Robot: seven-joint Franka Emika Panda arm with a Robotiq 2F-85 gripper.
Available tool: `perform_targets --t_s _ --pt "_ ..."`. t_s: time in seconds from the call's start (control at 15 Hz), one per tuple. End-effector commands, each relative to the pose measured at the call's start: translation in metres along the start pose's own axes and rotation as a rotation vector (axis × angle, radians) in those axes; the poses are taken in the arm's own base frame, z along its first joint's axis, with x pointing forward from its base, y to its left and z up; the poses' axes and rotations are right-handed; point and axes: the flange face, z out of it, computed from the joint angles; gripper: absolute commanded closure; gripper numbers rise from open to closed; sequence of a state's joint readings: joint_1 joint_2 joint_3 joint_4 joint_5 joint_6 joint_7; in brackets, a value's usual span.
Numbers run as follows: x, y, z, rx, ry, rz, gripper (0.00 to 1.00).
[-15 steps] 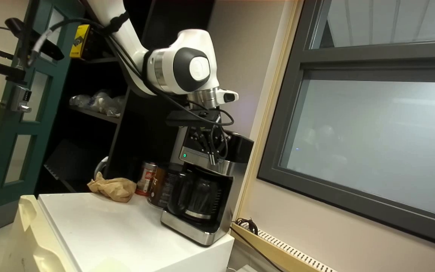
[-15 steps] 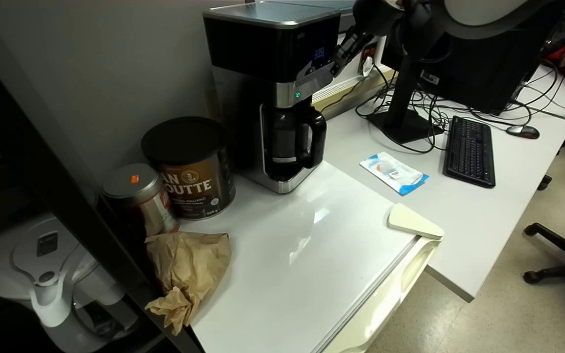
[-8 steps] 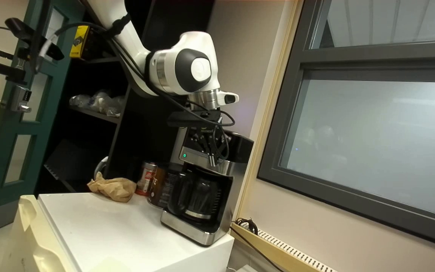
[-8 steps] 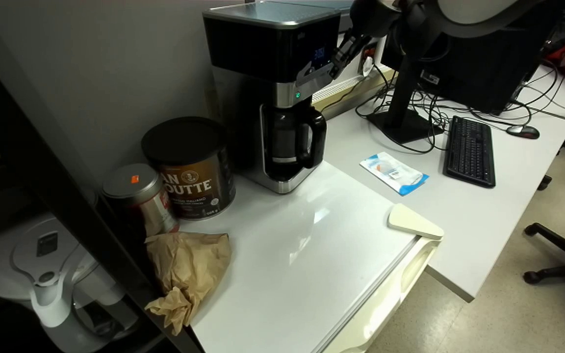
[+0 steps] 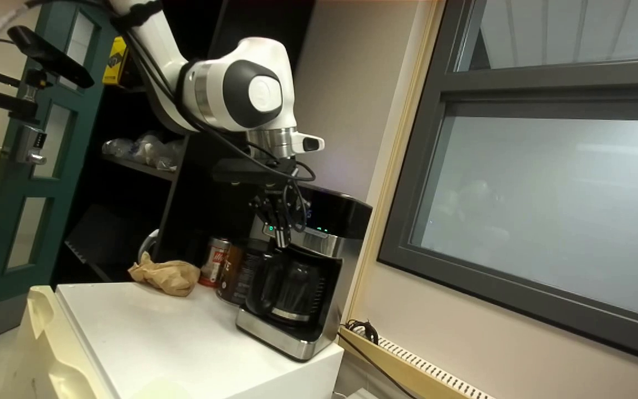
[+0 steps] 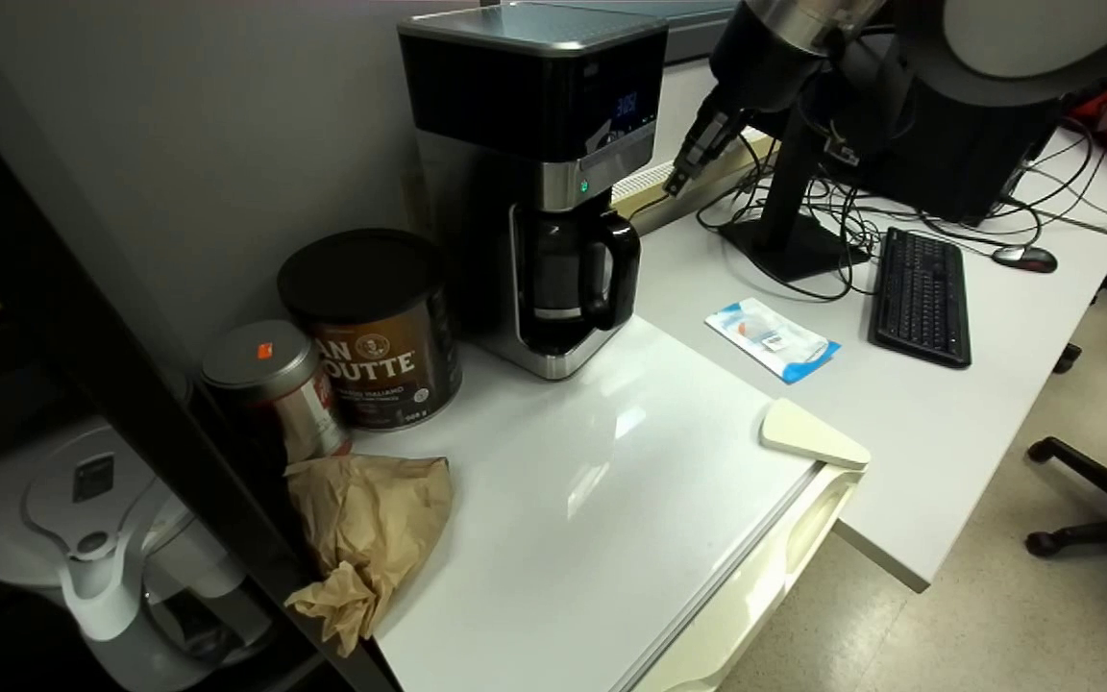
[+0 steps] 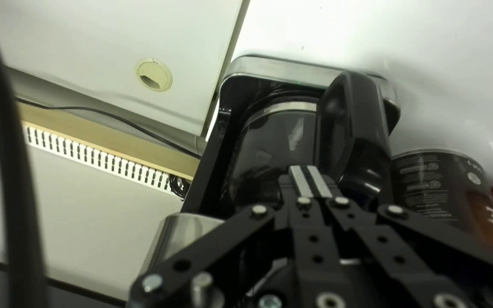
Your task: Press a button on the coffee maker
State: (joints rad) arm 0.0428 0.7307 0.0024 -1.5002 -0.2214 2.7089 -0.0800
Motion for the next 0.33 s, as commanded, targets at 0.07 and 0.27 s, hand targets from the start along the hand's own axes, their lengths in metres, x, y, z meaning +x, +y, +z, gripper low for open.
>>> perform_targets --t_s 0.07,0.27 --pt "-0.042 -0.010 -0.036 0.007 -0.021 -0.059 1.00" --pt "-0.060 -0.012 -0.050 0.010 -0.039 -0.083 1.00"
